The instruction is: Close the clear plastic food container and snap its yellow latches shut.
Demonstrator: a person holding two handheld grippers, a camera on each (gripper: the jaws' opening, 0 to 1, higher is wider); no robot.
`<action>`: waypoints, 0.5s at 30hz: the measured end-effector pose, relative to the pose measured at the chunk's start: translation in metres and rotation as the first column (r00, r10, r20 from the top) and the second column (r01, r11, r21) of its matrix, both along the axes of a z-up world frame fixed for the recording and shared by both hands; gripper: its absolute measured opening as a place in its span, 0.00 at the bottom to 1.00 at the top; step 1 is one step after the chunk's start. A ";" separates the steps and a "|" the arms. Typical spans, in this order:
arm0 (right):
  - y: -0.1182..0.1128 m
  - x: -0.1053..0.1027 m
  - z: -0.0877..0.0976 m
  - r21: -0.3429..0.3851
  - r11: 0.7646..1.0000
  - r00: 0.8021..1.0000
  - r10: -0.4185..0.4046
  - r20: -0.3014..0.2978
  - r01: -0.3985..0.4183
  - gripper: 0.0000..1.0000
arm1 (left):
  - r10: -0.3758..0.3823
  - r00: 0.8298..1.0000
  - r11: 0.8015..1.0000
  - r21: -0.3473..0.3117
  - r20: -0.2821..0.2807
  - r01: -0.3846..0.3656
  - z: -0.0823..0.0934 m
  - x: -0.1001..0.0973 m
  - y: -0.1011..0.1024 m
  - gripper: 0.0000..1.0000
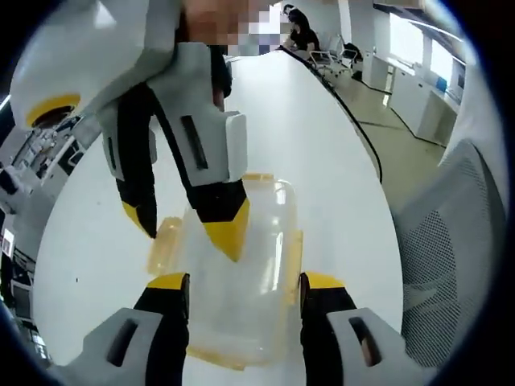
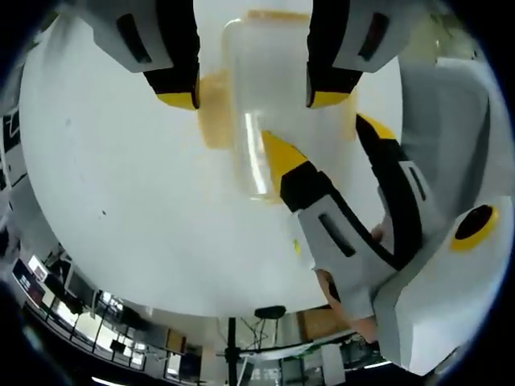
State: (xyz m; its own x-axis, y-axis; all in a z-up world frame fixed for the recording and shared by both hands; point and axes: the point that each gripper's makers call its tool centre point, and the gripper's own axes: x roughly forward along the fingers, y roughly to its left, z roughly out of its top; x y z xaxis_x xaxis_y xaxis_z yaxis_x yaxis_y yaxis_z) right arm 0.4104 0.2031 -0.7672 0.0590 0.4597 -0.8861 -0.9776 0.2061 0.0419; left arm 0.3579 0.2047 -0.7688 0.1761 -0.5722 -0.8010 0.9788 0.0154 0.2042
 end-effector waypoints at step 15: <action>0.006 -0.007 -0.006 -0.035 0.995 0.988 0.090 -0.127 -0.095 0.44 | -0.010 0.989 1.000 0.028 0.145 0.006 -0.009 0.001 -0.005 0.58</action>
State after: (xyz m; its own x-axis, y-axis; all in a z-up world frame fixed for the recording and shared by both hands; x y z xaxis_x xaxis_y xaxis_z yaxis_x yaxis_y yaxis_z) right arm 0.4036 0.2089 -0.7732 -0.0947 0.4212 -0.9020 -0.9802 0.1190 0.1585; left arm 0.3593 0.1999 -0.7780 0.2872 -0.5527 -0.7823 0.9387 0.0000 0.3446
